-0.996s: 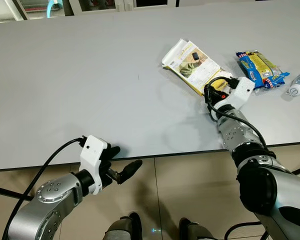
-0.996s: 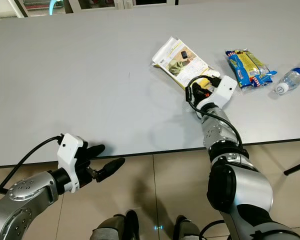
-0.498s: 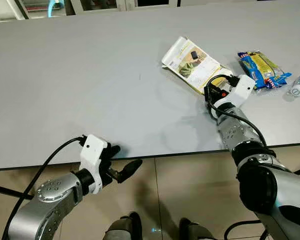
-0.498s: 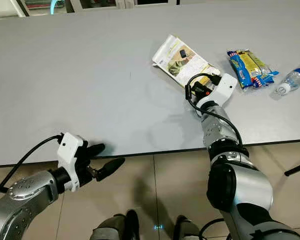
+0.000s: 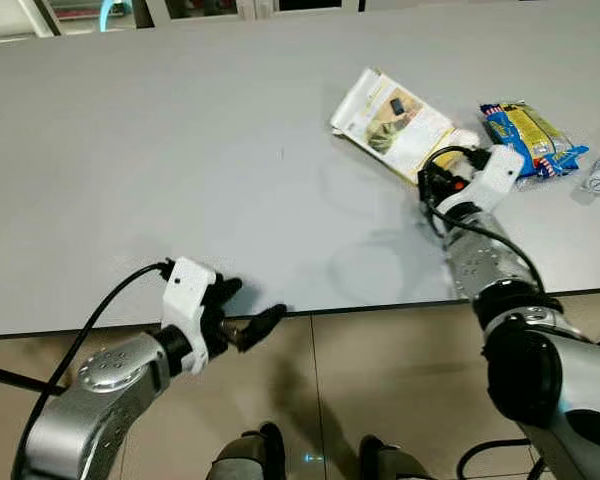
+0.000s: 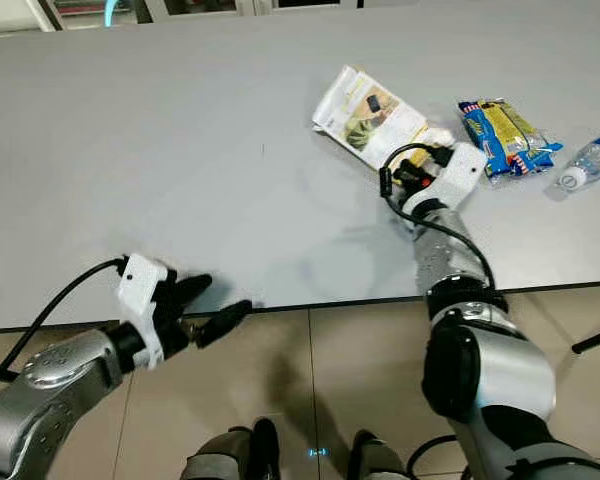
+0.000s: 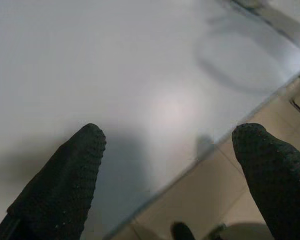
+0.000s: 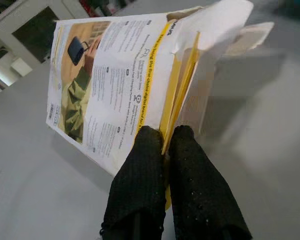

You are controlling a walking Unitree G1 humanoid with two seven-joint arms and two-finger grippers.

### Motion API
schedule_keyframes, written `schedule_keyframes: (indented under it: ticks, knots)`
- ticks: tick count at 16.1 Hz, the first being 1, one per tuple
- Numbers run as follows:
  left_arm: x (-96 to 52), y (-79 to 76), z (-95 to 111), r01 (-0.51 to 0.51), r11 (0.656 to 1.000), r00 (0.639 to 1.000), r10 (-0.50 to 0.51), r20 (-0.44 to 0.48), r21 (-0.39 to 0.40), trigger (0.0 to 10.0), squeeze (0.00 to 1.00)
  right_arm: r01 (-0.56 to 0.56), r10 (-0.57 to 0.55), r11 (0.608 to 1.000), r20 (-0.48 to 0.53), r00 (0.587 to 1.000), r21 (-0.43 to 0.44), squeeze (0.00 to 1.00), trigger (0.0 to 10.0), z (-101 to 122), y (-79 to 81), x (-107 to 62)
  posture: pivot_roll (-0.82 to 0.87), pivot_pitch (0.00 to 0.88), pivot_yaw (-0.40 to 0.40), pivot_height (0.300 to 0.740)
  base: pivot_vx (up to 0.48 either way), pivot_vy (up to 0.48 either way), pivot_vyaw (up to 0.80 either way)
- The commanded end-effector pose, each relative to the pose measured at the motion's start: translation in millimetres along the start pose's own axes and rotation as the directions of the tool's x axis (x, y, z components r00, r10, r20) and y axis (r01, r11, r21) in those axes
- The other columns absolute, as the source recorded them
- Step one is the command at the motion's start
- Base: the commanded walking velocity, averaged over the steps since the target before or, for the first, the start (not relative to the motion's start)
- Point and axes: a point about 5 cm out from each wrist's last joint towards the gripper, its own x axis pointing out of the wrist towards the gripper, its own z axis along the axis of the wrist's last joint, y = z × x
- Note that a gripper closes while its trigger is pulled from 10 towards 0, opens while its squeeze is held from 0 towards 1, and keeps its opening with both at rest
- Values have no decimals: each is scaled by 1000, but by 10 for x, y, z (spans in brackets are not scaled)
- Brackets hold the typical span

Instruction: Picking trash to rubbish bin

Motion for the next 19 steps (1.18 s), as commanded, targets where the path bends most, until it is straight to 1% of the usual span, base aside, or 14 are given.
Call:
schedule_keyframes:
  ticks: [1, 2, 3, 4, 6, 8, 9, 10, 11, 12, 14, 19]
  knots:
    - [17, 64, 16, -54, 998, 998, 54, 19, 14, 10000, 0, -5, 6, 1000, 23, 1000, -21, 0, 0, 27, -36, -17, 56, 173, 69, 740, 0, 0, 0]
    - [51, 98, 47, -94, 996, 994, 93, 54, 11, 10000, 0, -15, 17, 999, 57, 998, -36, 0, 0, 103, -16, -4, 50, 167, 68, 740, 0, 0, 0]
    - [62, 110, 57, -109, 994, 992, 108, 68, 7, 10000, 0, -20, 23, 999, 72, 997, -44, 0, 0, 136, -6, 1, 50, 167, 68, 740, 0, 0, 0]
    - [87, 119, 74, -123, 992, 988, 122, 92, 4, 10000, 0, -41, 48, 997, 108, 993, -70, 0, 0, 225, 41, 18, 43, 160, 65, 740, 0, 0, 0]
    - [145, 117, 103, -142, 990, 983, 141, 117, 0, 10000, 0, -65, 79, 993, 142, 987, -101, 0, 0, 321, 103, 37, 34, 149, 58, 740, 0, 0, 0]
    - [168, 136, 134, -185, 983, 972, 182, 151, 0, 10000, 0, -83, 104, 988, 167, 980, -127, 0, 0, 396, 154, 49, 29, 144, 54, 740, 0, 0, 0]
    - [190, 193, 197, -277, 961, 939, 271, 210, 1, 10000, 0, -107, 139, 981, 203, 969, -163, 0, 0, 499, 228, 58, 14, 131, 48, 740, 0, 0, 0]
    - [200, 215, 220, -318, 948, 922, 309, 233, 0, 10000, 0, -117, 156, 976, 216, 964, -182, 0, 0, 539, 262, 57, 14, 131, 48, 740, 0, 0, 0]
    - [218, 247, 244, -374, 927, 895, 364, 259, -10, 10000, 0, -132, 187, 964, 233, 954, -231, 0, 0, 589, 316, 51, 8, 127, 47, 740, 0, 0, 0]
    - [230, 283, 269, -417, 909, 870, 405, 280, -18, 10000, 0, -144, 209, 954, 239, 948, -264, 0, 10000, 603, 360, 42, 2, 123, 47, 740, 0, 0, 0]
    - [243, 323, 294, -454, 890, 846, 441, 299, -28, 10000, 0, -155, 225, 948, 236, 945, -279, 0, 10000, 584, 397, 30, -5, 119, 46, 740, 0, 0, 0]
    - [258, 383, 298, -506, 862, 808, 491, 325, -43, 10000, 0, -174, 240, 940, 208, 948, -293, 0, 10000, 480, 430, -25, -13, 115, 45, 740, 0, 0, 0]
